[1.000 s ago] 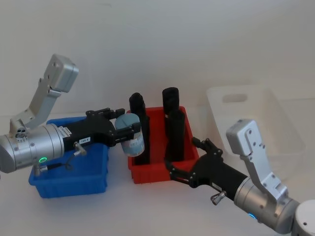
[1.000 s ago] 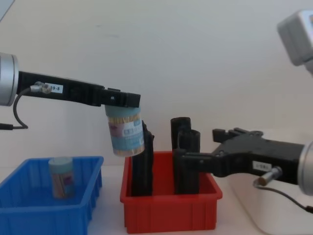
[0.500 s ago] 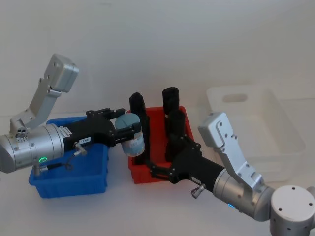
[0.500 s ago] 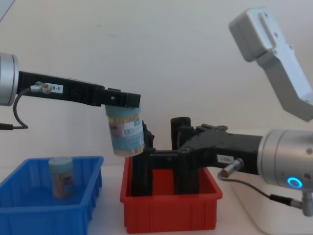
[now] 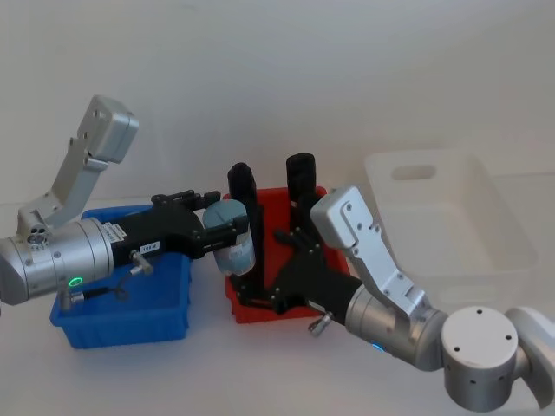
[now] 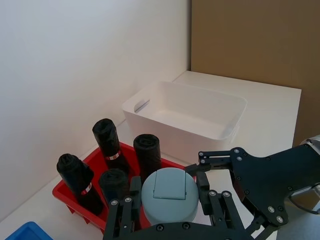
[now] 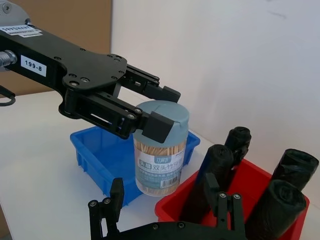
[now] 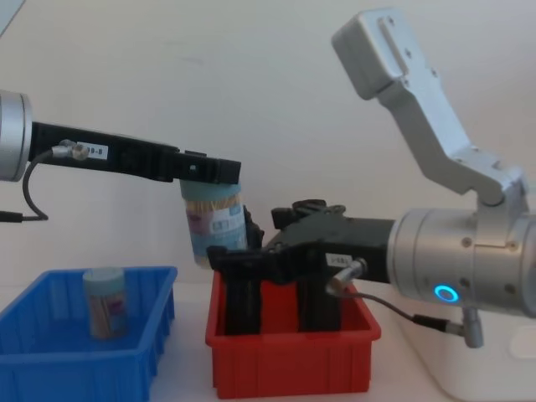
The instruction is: Pick the cotton swabs from the blue box and place them into the white box.
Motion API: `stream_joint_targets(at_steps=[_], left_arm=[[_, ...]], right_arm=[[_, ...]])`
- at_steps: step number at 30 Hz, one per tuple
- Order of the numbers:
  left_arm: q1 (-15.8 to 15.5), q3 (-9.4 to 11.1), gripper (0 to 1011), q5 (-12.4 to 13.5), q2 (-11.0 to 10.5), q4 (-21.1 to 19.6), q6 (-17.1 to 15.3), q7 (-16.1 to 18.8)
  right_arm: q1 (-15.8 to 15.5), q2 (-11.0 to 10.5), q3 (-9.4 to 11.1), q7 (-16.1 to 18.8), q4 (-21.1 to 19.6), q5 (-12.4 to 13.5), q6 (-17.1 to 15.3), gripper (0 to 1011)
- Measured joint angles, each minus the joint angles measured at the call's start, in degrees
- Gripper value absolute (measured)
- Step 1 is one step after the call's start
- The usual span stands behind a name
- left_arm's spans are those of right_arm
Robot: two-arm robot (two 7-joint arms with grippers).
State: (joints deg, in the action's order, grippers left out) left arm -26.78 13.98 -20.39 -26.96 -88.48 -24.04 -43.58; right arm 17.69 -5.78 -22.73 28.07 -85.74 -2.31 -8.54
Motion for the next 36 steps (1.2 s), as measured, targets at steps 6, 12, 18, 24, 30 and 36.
stream_joint_targets(at_steps=[6, 12, 18, 24, 30, 36], left_arm=[[0.0, 0.0, 669, 0.0, 0.0, 0.0, 0.0, 0.0], [0.0, 0.0, 669, 0.0, 0.0, 0.0, 0.0, 0.01], [0.0, 0.0, 669, 0.0, 0.0, 0.0, 0.0, 0.01], [0.0, 0.0, 669, 0.0, 0.0, 0.0, 0.0, 0.01], [0.0, -0.03, 669, 0.04, -0.01, 0.0, 0.0, 0.13], [0.0, 0.0, 769, 0.0, 0.01, 0.0, 0.0, 0.03]], right_arm=[[1.83, 1.41, -0.68, 0.51, 2.41, -1.13, 0.64, 1002], [3.74, 2.82, -1.26, 0.6, 5.11, -2.06, 1.48, 1002], [5.44, 3.98, -1.64, 0.54, 7.64, -2.55, 2.17, 928], [6.68, 4.82, -1.91, 0.34, 9.54, -2.74, 2.69, 732], [7.31, 5.21, -2.0, 0.12, 10.52, -2.8, 2.98, 661], [7.73, 5.49, -2.29, -0.16, 11.21, -2.85, 3.19, 661]])
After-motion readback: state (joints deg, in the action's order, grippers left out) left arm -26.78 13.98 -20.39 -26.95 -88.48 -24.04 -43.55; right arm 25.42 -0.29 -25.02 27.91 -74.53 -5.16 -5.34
